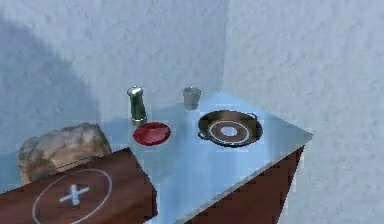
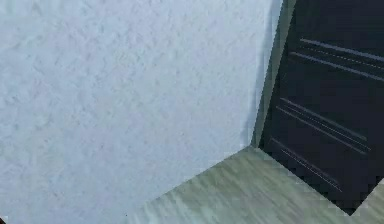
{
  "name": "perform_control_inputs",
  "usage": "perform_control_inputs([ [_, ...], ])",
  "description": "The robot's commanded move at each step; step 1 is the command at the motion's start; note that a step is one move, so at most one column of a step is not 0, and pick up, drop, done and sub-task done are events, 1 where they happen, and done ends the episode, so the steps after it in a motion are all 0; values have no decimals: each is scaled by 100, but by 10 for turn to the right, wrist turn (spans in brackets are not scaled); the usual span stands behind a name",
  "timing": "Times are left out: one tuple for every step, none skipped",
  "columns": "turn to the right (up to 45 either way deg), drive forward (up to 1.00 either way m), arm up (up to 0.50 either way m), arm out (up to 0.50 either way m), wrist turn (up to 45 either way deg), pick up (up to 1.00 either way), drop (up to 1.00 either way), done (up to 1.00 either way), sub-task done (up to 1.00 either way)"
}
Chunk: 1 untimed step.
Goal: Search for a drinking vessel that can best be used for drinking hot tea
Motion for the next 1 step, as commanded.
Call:
perform_control_inputs([
  [0, 0, 0, 0, 0, 0, 0, 100, 0],
])
